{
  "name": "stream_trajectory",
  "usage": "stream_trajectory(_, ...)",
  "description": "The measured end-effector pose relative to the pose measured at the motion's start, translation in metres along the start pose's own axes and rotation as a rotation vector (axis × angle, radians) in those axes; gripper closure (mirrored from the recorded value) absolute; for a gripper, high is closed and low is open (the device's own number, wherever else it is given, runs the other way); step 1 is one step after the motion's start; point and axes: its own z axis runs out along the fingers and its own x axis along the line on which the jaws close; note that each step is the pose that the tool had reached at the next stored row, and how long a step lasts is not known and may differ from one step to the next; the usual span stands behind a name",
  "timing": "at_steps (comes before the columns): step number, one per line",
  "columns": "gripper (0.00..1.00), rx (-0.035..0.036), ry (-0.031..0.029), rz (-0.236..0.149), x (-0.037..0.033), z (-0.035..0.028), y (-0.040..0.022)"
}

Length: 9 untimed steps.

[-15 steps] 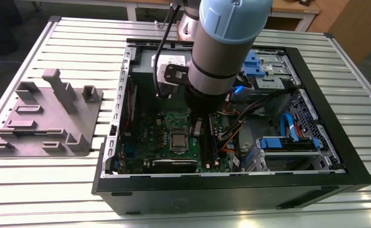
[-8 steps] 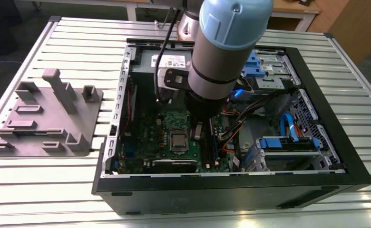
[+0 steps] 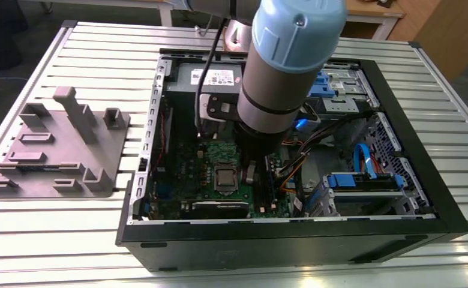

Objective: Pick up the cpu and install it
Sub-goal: 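Install the first cpu locking lever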

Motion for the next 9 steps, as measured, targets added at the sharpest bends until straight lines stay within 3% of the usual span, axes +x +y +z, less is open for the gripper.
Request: stream_trajectory(9,0.9,-0.0021,0.0018,-0.034,0.0031,0.0067,-0.0008)
